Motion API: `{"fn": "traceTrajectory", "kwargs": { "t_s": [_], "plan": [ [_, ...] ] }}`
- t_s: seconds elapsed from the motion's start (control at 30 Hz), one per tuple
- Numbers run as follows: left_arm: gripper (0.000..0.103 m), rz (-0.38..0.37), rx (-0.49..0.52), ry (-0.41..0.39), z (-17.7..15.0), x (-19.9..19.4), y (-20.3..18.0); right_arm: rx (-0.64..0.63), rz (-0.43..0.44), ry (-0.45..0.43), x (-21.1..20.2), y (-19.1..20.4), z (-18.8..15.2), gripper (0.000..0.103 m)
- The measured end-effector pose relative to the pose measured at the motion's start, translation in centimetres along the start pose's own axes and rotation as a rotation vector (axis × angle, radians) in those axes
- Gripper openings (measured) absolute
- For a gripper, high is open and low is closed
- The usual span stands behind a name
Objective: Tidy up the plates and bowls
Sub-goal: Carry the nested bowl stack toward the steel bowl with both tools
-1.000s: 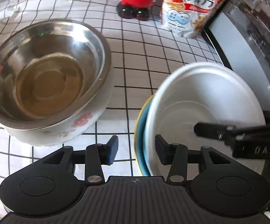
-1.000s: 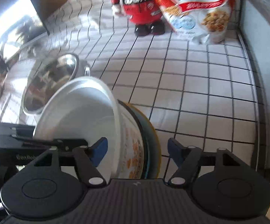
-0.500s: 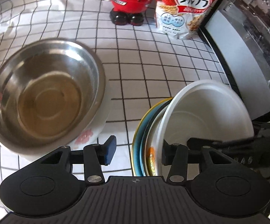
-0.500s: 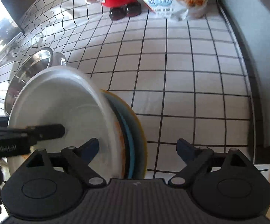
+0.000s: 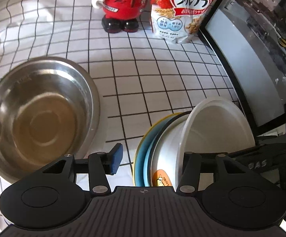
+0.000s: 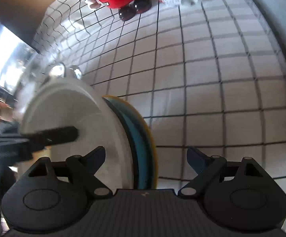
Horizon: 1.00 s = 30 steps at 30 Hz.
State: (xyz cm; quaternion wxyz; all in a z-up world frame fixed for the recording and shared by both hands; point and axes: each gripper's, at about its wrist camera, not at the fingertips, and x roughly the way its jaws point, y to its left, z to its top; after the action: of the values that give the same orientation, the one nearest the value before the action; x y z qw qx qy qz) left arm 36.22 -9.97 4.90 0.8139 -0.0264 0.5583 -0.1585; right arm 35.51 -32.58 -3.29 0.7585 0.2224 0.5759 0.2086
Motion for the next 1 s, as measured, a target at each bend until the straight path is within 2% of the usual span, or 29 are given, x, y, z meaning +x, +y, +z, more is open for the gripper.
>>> {"fn": "traceTrajectory", "kwargs": {
  "t_s": [0.03,0.13,0.2,0.37,0.5,0.6,0.67,0.73,0.83,1.0],
  "plan": [
    [0.055,0.001,0.003,0.01,-0.1,0.2,-0.1,0.008,0.011,0.012,0.0,-0.2,0.1,0.091],
    [0.056,0.035,0.028,0.044,-0.6,0.6,-0.4,-0.033,-0.04,0.005,-0.2,0.3,0.0,0.09],
    [0.057,0.044,0.032,0.06,-1.0,0.8,-0.3,-0.057,-0.043,0.011,-0.1,0.9,-0.2,0.087],
    [0.07,0.031,-0.005,0.068,-1.5,1.3,0.4,-0.054,0.013,0.017,-0.2,0.9,-0.6,0.084],
    [0.073,0.004,-0.042,0.067,-1.3,1.7,0.8,-0.034,0.047,0.036,-0.1,0.4,-0.4,0.084],
    [0.071,-0.05,-0.091,0.136,-0.7,2.4,1.2,-0.022,0.024,0.075,0.5,0.6,0.1,0.084],
    [0.06,-0.1,-0.113,0.208,-0.3,3.0,1.3,-0.033,-0.027,0.103,0.5,0.7,0.2,0.08],
    [0.056,-0.137,-0.117,0.254,-0.4,3.2,1.3,-0.042,-0.063,0.127,0.6,1.0,0.5,0.077],
    [0.056,-0.164,-0.102,0.232,-0.8,3.2,1.4,-0.059,-0.057,0.147,0.9,1.6,0.8,0.07],
    [0.055,-0.222,-0.163,0.165,-1.8,3.0,2.2,-0.084,-0.044,0.131,0.9,2.1,0.9,0.069]
  ]
}}
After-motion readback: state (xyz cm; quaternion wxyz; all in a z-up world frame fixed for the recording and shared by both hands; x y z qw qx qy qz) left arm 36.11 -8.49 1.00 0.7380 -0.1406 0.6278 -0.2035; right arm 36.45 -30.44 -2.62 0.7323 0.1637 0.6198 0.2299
